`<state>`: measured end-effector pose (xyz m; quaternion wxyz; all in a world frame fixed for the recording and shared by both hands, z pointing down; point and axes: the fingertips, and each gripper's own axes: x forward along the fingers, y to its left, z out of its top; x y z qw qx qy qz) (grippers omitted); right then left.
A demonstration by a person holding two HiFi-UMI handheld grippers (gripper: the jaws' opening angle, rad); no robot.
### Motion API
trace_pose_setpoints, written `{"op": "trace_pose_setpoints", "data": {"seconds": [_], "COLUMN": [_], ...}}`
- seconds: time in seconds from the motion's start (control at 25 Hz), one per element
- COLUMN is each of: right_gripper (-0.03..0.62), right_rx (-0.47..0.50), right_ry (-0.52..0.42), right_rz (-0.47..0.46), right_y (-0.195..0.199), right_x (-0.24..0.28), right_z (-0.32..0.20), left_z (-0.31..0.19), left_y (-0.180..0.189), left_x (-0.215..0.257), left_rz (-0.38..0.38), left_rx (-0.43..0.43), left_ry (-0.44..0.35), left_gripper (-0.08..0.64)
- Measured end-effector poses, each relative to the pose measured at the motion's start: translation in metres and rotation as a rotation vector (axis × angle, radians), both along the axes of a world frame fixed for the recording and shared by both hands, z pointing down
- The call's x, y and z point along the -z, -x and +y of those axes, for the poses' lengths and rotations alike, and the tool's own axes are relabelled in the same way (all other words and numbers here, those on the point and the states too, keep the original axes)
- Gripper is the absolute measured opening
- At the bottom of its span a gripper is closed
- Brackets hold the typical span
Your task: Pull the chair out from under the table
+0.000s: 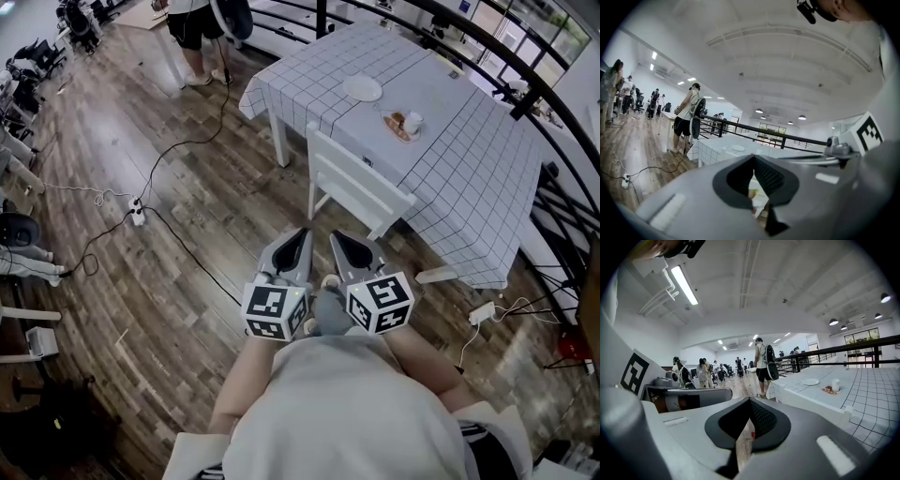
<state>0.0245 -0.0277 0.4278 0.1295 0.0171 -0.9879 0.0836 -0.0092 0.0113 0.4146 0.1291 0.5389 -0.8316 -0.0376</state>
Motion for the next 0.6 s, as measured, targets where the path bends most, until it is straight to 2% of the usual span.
{"op": "trace_pose_setpoints", "data": {"seconds": [0.24,0.6], "right_gripper": [-0.002,-0.002], "right_rx": [-0.005,-0.026], "right_ry": [0.004,0.022], "right_rz": [0.003,-0.019], "right_y": [0.018,0.071], "right_x": [-0.004,-0.008], "right_z": [-0.011,-0.031], "left_z": [-0.011,-0.035], "left_y": [0.020,0.063], "left_x": [-0.004,-0.007], "left_rz": [0.010,0.029], "left_rx": [0.000,-0.037], "left_ry": [0.000,0.003], "left_gripper": [0.010,0.010]}}
